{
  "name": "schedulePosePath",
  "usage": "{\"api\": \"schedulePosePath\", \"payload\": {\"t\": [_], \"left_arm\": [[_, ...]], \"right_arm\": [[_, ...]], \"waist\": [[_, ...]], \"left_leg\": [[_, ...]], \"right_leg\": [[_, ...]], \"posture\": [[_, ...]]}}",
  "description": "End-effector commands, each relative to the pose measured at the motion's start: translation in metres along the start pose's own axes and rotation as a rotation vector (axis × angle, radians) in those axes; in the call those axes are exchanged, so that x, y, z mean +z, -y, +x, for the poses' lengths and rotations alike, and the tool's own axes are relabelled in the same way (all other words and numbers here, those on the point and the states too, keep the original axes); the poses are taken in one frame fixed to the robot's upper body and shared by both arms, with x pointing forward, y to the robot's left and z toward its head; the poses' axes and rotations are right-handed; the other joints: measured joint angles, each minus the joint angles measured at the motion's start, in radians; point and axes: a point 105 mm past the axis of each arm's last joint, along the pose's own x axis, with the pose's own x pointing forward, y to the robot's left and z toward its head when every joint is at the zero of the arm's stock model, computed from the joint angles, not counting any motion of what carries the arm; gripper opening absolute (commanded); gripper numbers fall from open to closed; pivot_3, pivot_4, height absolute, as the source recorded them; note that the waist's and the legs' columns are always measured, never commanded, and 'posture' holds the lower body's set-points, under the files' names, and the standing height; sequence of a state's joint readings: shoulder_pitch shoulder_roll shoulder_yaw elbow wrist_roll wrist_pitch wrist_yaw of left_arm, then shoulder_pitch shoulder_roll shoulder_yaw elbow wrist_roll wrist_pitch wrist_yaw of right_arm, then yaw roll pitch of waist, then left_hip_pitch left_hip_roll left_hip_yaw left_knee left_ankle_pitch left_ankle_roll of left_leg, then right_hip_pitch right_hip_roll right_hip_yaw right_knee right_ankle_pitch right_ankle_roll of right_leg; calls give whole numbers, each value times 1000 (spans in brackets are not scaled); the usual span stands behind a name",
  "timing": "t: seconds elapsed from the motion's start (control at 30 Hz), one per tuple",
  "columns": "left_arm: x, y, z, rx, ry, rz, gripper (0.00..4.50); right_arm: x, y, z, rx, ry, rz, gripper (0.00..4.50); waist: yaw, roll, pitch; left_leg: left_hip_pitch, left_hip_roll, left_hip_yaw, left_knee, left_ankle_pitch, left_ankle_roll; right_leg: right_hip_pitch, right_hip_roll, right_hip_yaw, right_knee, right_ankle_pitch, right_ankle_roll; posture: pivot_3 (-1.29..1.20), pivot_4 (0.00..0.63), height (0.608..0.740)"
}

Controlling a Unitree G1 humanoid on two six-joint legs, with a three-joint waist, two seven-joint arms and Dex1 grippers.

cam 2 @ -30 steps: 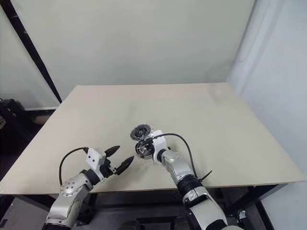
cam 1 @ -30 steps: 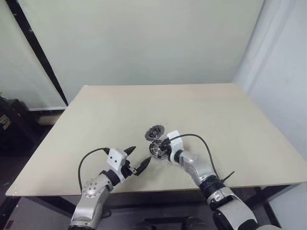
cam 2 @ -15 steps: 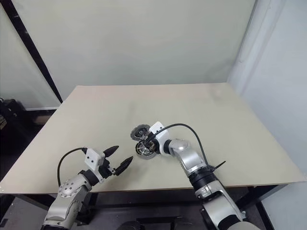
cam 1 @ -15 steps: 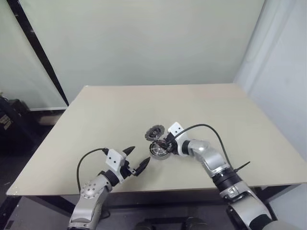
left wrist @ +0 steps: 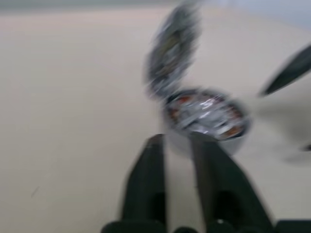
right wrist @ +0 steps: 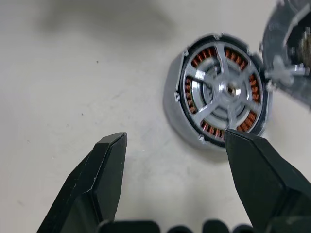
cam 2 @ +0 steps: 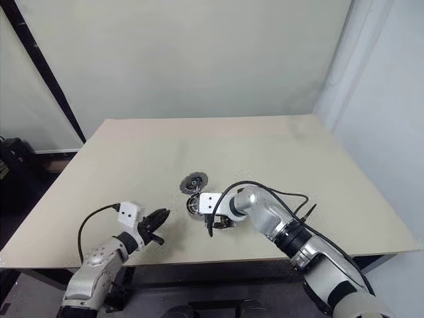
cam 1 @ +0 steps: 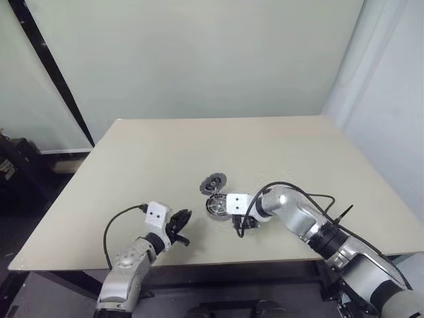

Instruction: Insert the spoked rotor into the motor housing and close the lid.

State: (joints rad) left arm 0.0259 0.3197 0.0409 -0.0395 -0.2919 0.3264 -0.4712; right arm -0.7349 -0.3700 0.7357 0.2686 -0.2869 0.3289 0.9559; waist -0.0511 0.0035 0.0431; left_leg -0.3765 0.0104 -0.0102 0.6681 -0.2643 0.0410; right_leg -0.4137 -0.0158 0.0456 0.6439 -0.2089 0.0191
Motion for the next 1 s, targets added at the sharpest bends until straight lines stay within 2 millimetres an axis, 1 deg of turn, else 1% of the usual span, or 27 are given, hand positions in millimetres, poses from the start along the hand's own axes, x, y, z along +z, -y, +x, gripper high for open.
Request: {"api": "schedulePosePath", "payload": {"t": [0.03,0.23,0.47,1.0], "left_arm": [[12,-3,-1,17,-17,7,21],[6,-4,-1,51,-81,-9,21],[5,-3,-2,63,-86,1,21],[4,0,-2,60,-85,13,21]], "right_arm": [[9,10,-1,-11,-24,-118,3439],[7,9,12,28,-81,-175,3439],[0,13,24,29,-127,-181,3439],[-10,19,30,2,-171,-97,3439]], "waist": [[0,0,0],[1,0,0],[1,0,0],[0,0,0]], "left_leg": [[0,0,0,0,0,0],[0,0,0,0,0,0],[0,0,-1,0,2,-4],[0,0,-1,0,2,-5]], "right_leg": [[0,0,0,0,0,0],[0,-1,0,0,0,0],[0,-1,-1,0,0,-1],[0,-1,-1,1,1,-2]], "posture": [[0,0,740],[0,0,740],[0,0,740],[0,0,740]]}}
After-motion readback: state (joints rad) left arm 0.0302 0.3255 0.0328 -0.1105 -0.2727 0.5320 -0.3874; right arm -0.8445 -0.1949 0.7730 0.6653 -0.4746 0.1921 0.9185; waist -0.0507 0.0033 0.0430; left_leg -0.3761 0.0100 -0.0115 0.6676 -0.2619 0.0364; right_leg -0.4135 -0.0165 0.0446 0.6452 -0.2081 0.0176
